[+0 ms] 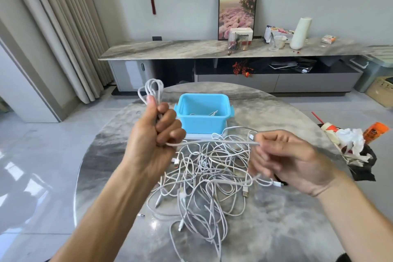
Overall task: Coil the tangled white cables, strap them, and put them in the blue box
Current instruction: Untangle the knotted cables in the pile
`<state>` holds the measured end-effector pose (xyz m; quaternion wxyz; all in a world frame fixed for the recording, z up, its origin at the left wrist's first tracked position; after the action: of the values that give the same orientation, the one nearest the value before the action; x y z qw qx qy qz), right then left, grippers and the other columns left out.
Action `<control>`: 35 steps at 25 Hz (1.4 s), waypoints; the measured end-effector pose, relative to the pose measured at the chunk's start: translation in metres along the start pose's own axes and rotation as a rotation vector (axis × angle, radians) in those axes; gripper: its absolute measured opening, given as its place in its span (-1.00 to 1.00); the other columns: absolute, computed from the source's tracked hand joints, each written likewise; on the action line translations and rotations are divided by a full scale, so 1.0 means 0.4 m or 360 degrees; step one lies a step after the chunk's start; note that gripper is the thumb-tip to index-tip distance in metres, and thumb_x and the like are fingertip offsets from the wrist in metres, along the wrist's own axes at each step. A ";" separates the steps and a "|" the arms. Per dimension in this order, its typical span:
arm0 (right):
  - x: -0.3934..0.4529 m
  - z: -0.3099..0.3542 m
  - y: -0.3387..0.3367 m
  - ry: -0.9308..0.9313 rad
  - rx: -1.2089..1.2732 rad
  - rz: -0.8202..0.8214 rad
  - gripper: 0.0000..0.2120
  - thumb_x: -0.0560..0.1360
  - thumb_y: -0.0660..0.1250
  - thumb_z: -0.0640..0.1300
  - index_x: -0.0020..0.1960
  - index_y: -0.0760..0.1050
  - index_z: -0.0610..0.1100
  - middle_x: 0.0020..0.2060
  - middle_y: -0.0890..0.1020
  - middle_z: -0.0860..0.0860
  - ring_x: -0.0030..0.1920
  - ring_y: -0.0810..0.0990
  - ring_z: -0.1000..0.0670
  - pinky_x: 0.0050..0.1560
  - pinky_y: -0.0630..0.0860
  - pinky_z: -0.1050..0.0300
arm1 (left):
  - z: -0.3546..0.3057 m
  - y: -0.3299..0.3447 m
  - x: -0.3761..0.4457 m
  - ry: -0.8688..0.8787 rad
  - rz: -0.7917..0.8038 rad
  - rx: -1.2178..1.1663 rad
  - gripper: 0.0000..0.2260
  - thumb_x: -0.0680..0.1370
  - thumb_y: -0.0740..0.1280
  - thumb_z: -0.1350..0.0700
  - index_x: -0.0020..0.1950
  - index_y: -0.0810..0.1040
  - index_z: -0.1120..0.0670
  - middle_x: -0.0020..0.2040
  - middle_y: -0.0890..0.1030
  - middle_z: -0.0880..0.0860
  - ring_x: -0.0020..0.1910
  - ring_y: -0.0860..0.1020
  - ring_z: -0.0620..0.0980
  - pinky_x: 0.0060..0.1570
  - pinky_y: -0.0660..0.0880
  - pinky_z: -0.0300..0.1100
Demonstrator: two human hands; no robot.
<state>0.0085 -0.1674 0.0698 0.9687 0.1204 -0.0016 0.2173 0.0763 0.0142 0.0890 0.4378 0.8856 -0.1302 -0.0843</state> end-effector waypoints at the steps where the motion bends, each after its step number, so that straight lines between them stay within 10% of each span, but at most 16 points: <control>1: -0.007 0.003 -0.017 0.0047 0.0020 -0.0061 -0.64 0.33 0.57 0.04 -0.26 0.54 -0.23 -0.53 0.35 -0.02 -0.54 0.33 0.05 -0.39 0.43 0.17 | -0.010 -0.008 0.005 0.0017 -0.0029 0.0096 -0.63 0.67 0.08 -0.11 -0.26 0.35 0.05 -0.50 0.19 -0.07 -0.65 0.12 -0.20 -0.67 0.17 -0.37; 4: -0.022 0.017 -0.045 0.0085 0.0067 -0.0235 -0.64 0.28 0.60 0.04 -0.19 0.59 -0.21 -0.47 0.38 -0.03 -0.57 0.27 0.11 -0.55 0.18 0.32 | -0.006 -0.019 0.000 0.0209 -0.0072 0.1151 -0.61 0.68 0.08 -0.08 -0.16 0.41 0.18 -0.49 0.38 -0.04 -0.61 0.17 -0.13 -0.64 0.16 -0.29; 8: 0.001 0.027 -0.027 -0.0192 0.0407 -0.0423 -0.83 0.47 0.36 -0.12 -0.18 0.60 -0.22 -0.47 0.39 -0.04 -0.47 0.34 0.04 -0.44 0.32 0.20 | 0.126 0.062 -0.047 0.0354 0.0508 0.2106 -0.64 0.67 0.13 0.00 -0.18 0.50 0.20 -0.43 0.57 0.10 -0.54 0.35 -0.15 -0.47 0.31 -0.27; 13: 0.009 -0.002 -0.010 -0.0171 0.0581 -0.0627 -0.76 0.47 0.22 -0.21 -0.06 0.67 -0.20 -0.25 0.62 -0.06 -0.30 0.47 0.07 -0.32 0.41 0.25 | 0.172 0.056 -0.044 0.0117 0.0633 0.1833 -0.66 0.61 0.15 -0.06 -0.16 0.50 0.16 -0.46 0.44 0.00 -0.52 0.33 -0.15 -0.47 0.28 -0.36; 28: -0.019 0.012 -0.050 -0.0431 0.0010 -0.1202 -0.87 0.48 0.35 -0.41 -0.05 0.62 -0.24 -0.39 0.63 -0.06 -0.42 0.59 0.03 -0.37 0.60 0.17 | 0.251 0.029 -0.052 -0.0385 0.0555 0.1329 -0.66 0.58 0.14 -0.13 -0.13 0.47 0.12 -0.49 0.37 0.03 -0.54 0.22 -0.10 -0.55 0.18 -0.31; 35: 0.005 -0.023 -0.034 -0.0271 -0.0003 -0.1113 -0.83 0.45 0.43 -0.25 0.02 0.52 -0.20 -0.21 0.60 -0.10 -0.32 0.58 -0.16 -0.37 0.56 0.02 | 0.263 0.026 -0.057 -0.0455 0.0653 0.1092 -0.66 0.63 0.15 -0.09 -0.27 0.39 0.06 -0.41 0.48 0.09 -0.42 0.40 -0.05 -0.34 0.37 -0.30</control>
<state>0.0155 -0.1765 0.0577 0.9809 0.1304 -0.0413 -0.1380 0.0252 -0.0643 0.0346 0.1027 0.9151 -0.3837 -0.0693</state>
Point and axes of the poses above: each hand's wrist, its own x-axis towards the middle knuckle, its own y-axis out of the palm, z = x × y, the point moved 8 cm from there along x, towards the middle knuckle
